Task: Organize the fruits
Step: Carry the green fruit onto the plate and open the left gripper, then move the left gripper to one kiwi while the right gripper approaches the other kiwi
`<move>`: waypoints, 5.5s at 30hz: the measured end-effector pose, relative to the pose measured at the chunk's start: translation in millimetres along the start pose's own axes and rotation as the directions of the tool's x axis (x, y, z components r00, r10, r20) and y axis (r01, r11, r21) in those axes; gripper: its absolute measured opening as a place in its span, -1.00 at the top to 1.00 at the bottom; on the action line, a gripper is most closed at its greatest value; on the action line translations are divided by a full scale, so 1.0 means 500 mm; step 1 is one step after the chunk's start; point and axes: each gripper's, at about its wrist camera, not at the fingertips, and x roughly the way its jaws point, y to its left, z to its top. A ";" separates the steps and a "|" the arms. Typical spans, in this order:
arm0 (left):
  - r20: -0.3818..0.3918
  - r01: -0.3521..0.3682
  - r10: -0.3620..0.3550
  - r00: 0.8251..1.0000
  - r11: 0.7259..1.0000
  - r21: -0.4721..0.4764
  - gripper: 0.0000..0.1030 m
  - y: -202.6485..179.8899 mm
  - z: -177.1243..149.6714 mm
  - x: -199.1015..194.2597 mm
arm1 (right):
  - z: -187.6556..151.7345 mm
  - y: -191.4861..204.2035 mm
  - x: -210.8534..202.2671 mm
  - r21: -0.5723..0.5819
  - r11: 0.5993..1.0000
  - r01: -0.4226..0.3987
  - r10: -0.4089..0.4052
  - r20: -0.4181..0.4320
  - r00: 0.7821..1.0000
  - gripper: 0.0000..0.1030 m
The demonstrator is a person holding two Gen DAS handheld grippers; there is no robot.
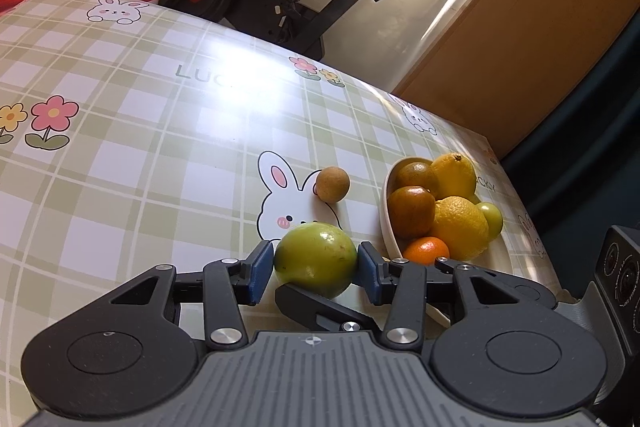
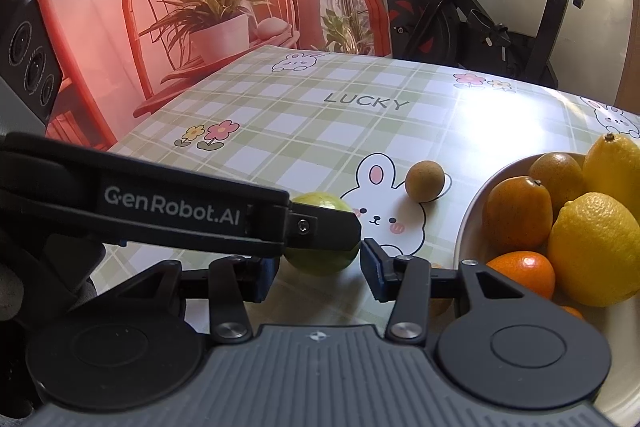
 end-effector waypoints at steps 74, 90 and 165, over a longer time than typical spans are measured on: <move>-0.094 0.087 -0.055 0.994 0.920 0.382 0.08 -0.369 0.013 0.163 | -0.099 -0.311 -0.198 0.341 0.928 0.149 -0.231 0.214 0.949 0.06; 0.016 0.040 -0.047 0.999 0.955 0.295 0.08 -0.308 0.045 0.098 | -0.109 -0.306 -0.195 0.333 0.930 0.156 -0.242 0.233 0.942 0.02; 0.188 -0.023 0.049 0.981 0.990 -0.142 0.08 0.091 -0.021 -0.107 | -0.007 0.038 -0.033 -0.176 0.957 0.232 -0.238 -0.017 0.971 0.37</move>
